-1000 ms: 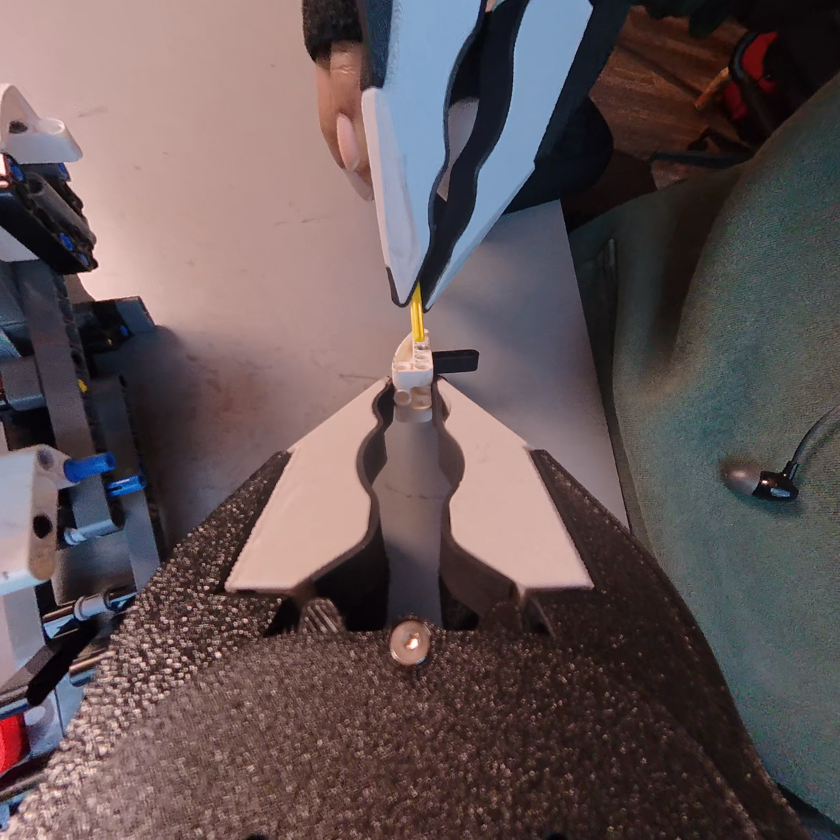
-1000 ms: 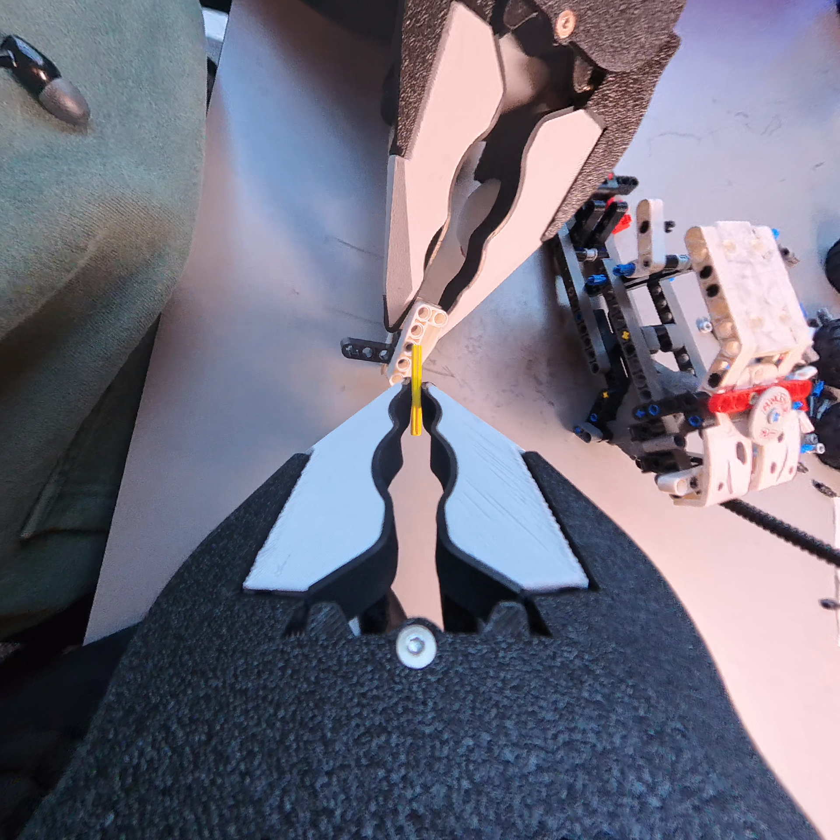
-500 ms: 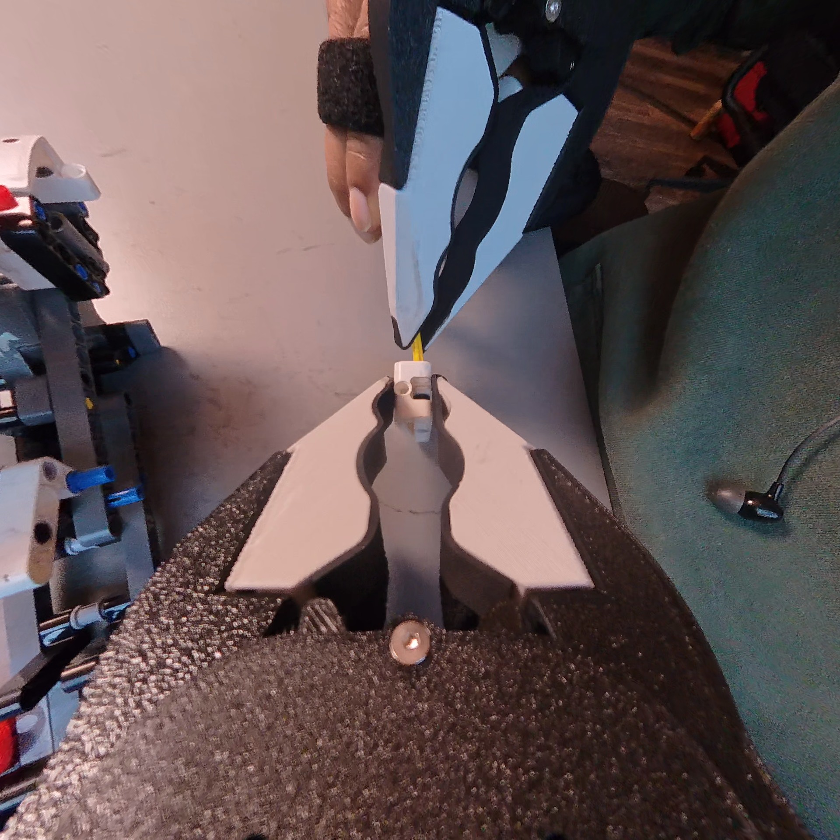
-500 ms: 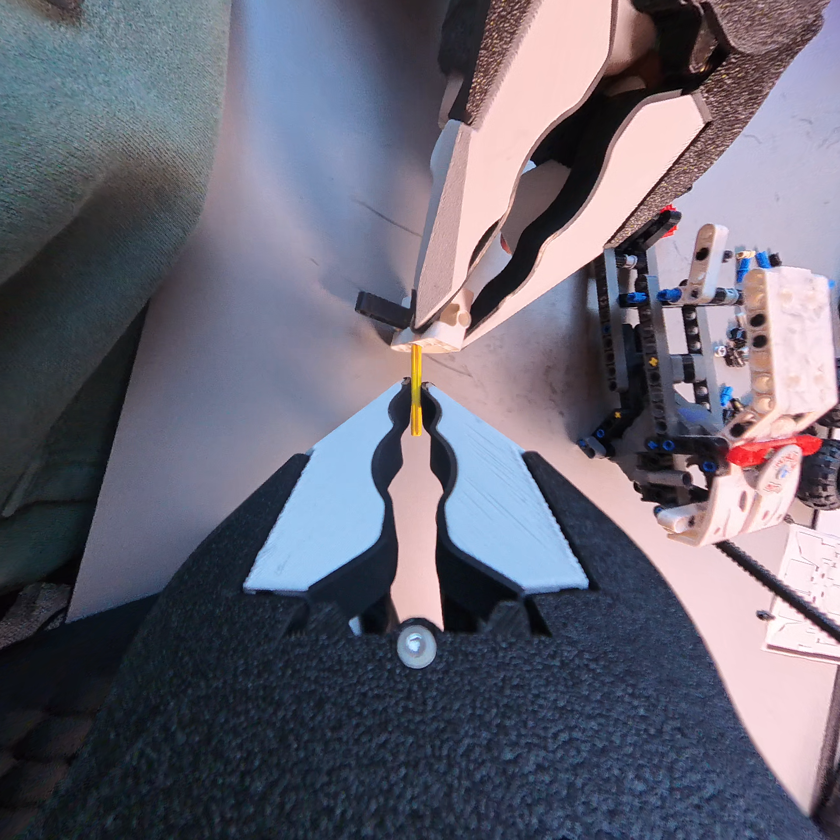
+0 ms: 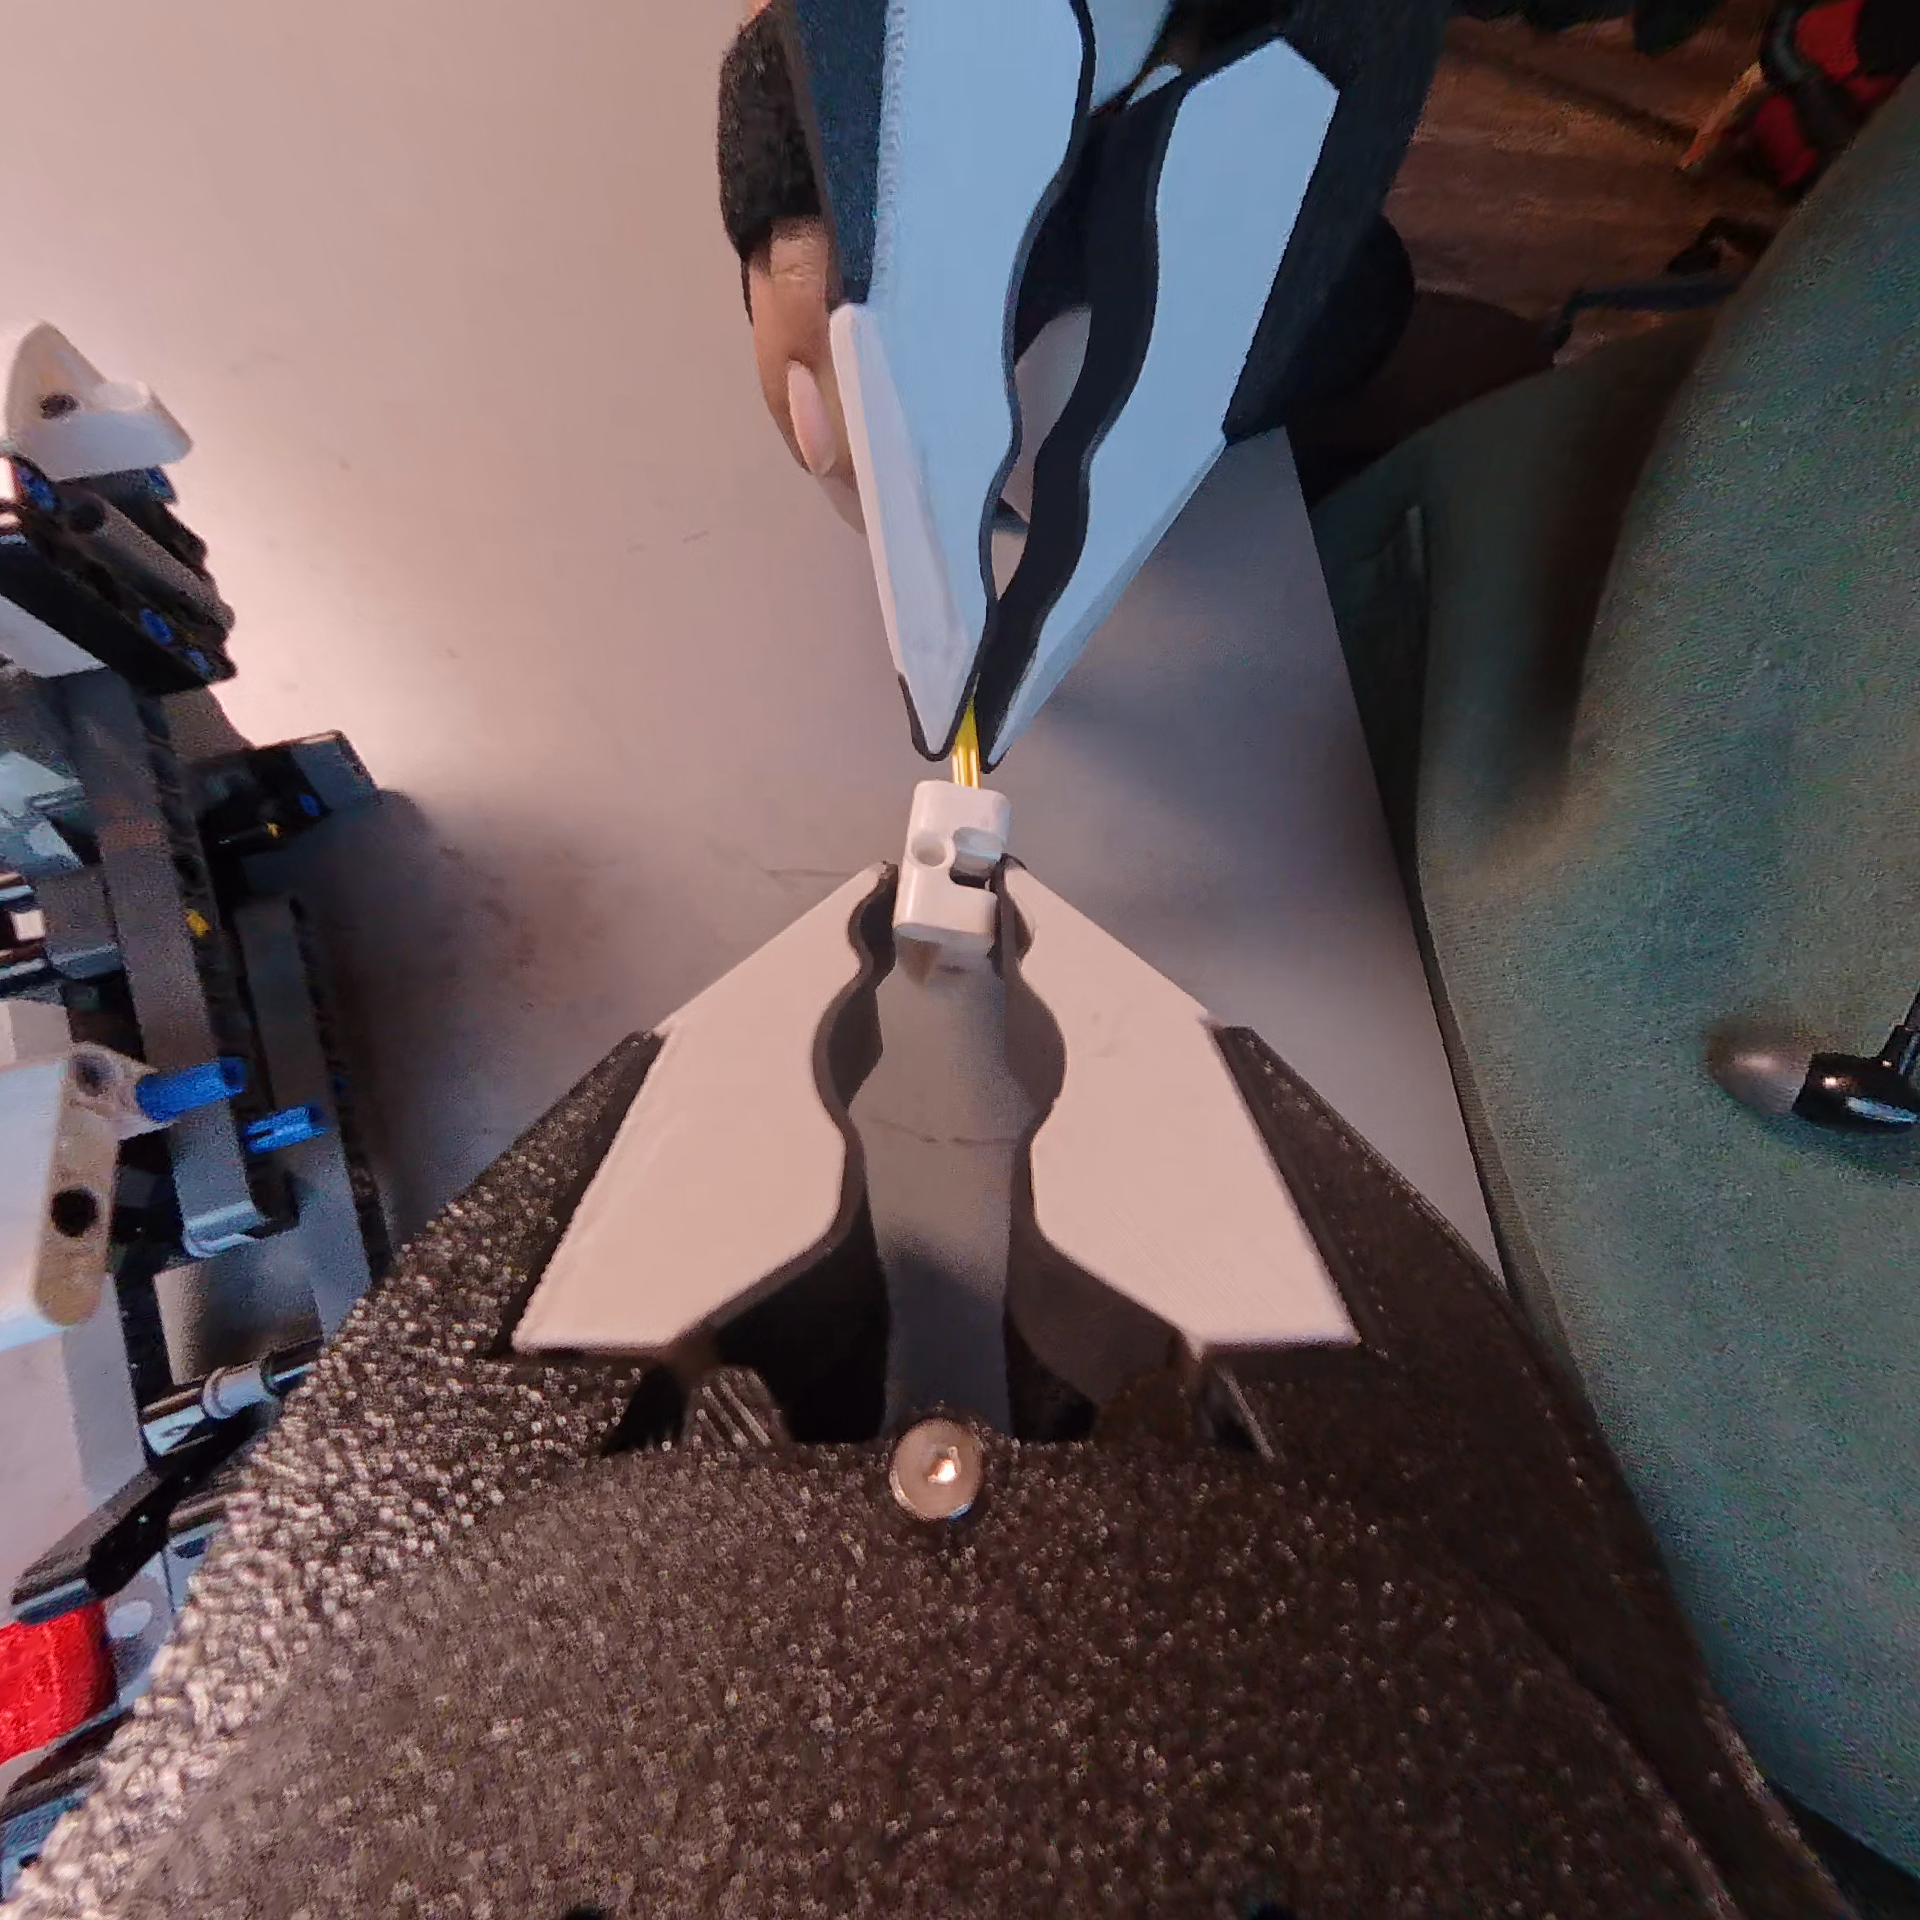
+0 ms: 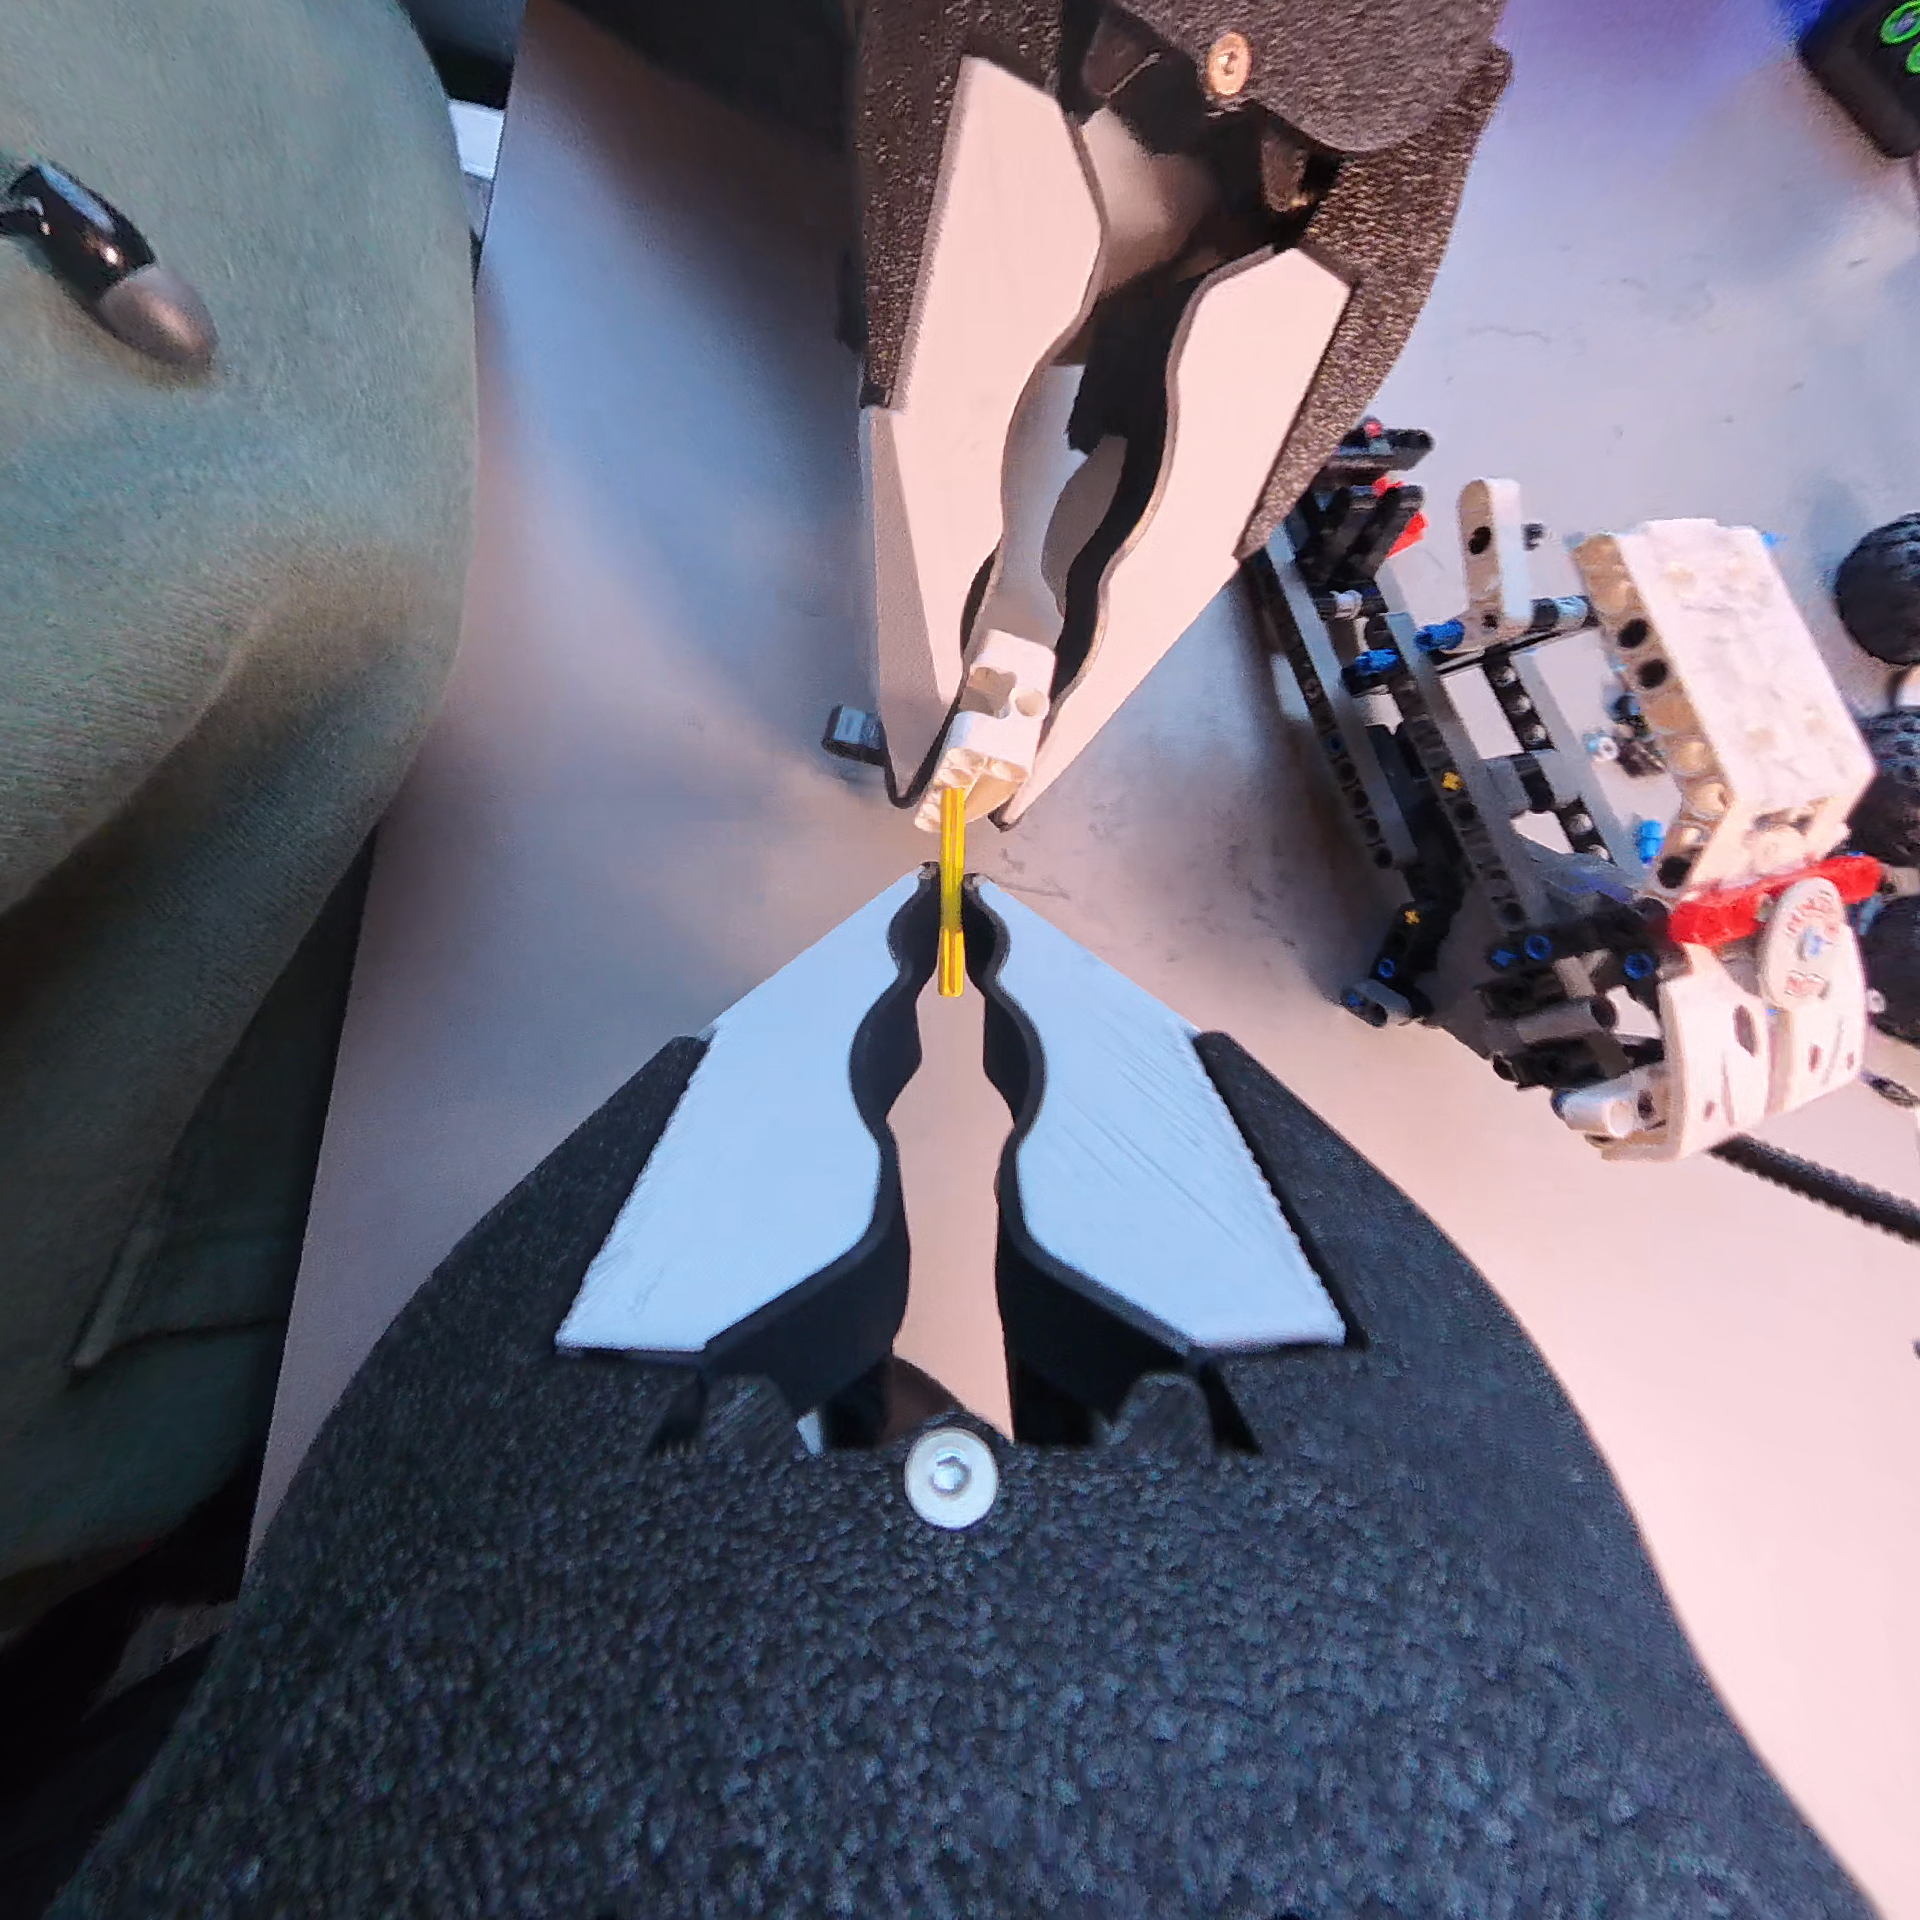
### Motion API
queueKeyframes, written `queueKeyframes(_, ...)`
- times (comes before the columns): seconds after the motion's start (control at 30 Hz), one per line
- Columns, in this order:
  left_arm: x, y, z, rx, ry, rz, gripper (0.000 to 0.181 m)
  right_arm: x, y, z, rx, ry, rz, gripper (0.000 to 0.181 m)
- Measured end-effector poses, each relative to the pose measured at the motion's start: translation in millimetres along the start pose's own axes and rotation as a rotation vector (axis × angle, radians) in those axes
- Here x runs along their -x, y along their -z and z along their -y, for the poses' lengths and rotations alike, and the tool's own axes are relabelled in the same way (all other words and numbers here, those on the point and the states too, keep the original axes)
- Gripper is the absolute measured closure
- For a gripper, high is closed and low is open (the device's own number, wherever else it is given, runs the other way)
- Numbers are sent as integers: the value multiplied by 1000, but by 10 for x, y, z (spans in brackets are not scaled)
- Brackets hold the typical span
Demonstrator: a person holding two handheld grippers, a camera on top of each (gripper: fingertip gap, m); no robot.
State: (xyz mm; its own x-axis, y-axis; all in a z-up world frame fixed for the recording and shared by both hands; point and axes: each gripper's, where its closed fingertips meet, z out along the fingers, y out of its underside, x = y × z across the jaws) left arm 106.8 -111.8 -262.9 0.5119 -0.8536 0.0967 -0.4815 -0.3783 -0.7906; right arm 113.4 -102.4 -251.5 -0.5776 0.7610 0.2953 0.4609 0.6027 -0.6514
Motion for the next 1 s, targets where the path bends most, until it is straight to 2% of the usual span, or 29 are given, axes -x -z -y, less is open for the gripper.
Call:
queueKeyframes(0.23, 49, 23, 91, -57, -26, 35, 165, -57, 32, -14, -26, -59, -40, 179)
queueKeyframes(0.57, 107, -37, 91, -28, -108, 129, 166, -46, 4, -74, -32, -152, -62, 180)
queueKeyframes(0.87, 54, -110, 17, 33, -171, 122, 166, 27, -98, -75, -26, -131, -55, 181)
queueKeyframes(1.0, 18, -140, -25, 62, -161, 75, 166, 72, -144, -87, -9, -125, -26, 180)
